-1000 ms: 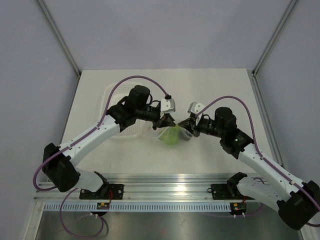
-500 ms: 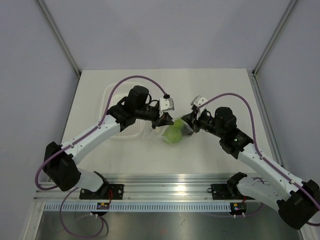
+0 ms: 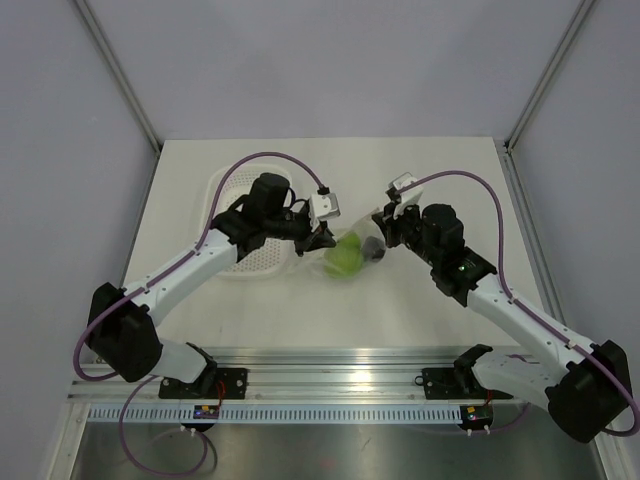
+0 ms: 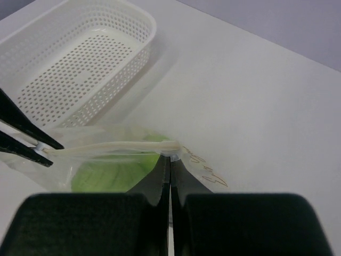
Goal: Place the food in the zip-top bag and seal the zipper
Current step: Zip the zipper food storage bag at the center of the board.
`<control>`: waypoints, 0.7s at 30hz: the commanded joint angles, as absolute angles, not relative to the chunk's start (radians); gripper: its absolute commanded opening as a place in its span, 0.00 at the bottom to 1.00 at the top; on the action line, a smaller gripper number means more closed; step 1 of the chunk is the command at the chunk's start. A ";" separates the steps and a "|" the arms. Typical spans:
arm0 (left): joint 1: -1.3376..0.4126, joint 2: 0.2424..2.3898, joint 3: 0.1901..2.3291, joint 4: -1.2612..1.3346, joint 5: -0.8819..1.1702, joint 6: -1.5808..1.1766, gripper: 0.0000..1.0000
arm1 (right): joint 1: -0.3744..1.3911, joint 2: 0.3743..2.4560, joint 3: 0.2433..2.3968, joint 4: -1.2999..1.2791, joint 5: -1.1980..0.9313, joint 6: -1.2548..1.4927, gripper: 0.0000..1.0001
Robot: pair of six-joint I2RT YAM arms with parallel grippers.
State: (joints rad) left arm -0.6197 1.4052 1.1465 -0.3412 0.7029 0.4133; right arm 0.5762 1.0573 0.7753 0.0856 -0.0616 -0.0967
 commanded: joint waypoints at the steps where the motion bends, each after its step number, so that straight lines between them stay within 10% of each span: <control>1: -0.594 1.379 1.120 -0.377 0.706 0.408 0.00 | 0.522 1.066 0.834 0.169 0.146 -0.074 0.00; 21: -0.495 1.241 0.933 -0.328 0.661 0.338 0.00 | 0.365 1.124 0.854 0.210 0.219 -0.031 0.00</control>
State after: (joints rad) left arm -0.5129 1.2877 0.9604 -0.3164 0.6769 0.3649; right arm 0.4019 1.1217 0.7933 0.1085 0.1120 -0.0250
